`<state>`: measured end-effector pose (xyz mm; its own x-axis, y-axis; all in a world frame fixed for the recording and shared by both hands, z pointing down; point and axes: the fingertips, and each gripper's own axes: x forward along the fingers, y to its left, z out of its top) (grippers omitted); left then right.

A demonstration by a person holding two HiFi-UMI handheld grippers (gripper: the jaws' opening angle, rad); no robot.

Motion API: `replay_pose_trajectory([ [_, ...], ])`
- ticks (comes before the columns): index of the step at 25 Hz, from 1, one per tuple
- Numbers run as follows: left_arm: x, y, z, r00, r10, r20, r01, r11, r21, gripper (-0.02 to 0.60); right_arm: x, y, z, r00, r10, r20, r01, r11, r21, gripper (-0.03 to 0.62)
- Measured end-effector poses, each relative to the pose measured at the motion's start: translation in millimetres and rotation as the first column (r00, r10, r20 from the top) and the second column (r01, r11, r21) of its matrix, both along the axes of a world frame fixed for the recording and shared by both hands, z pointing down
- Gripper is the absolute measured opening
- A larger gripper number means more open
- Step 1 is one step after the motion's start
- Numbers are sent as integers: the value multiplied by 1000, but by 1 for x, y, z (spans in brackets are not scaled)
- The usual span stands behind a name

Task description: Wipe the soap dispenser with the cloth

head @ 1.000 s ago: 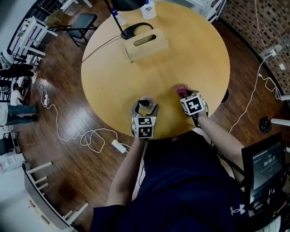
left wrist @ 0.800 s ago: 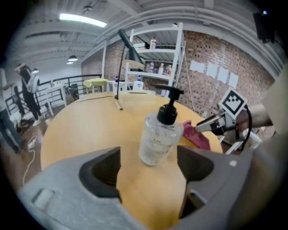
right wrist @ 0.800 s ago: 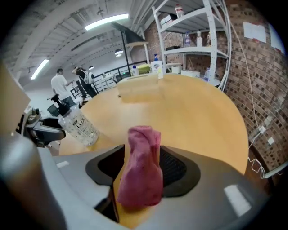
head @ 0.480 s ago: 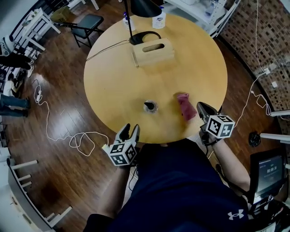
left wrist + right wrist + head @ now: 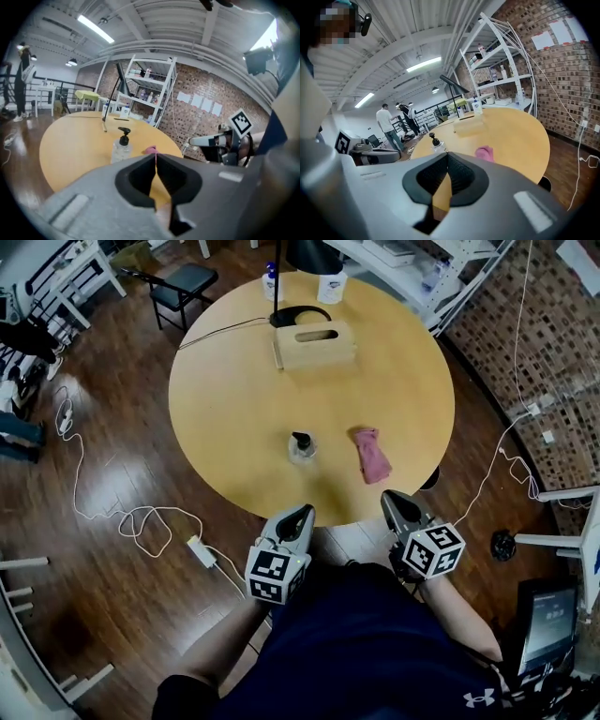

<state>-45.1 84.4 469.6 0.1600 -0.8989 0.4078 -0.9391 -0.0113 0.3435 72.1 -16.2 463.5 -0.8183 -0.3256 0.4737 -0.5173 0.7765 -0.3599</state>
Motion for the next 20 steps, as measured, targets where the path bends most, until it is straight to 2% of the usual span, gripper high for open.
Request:
replay_pose_trajectory([
  [2,18,16,-7,997,-3,74,2,1000,19,11,15,10,-10,1000,-9,22,9,999,31,11],
  [4,31,29,-18,990,-42,134,37,999,35,11,26,19,-20,998,-35,51,31,996,86,11],
  [7,56,47,-40,975,-148,165,140,988,58,11,50,37,-37,994,-88,64,74,977,200,11],
  [9,79,62,-48,956,-223,192,213,974,72,11,73,51,-46,991,-116,62,94,955,281,11],
  [11,108,77,-49,940,-256,225,246,966,73,11,95,63,-48,990,-128,66,98,937,335,11],
  [14,150,105,-47,951,-222,214,217,975,46,11,122,86,-46,989,-126,81,90,933,347,11],
  [17,157,132,-50,951,-262,166,260,965,34,11,136,110,-50,989,-123,86,85,930,358,11],
  [20,160,156,-55,947,-278,164,276,960,33,11,145,135,-55,990,-110,94,70,933,352,11],
])
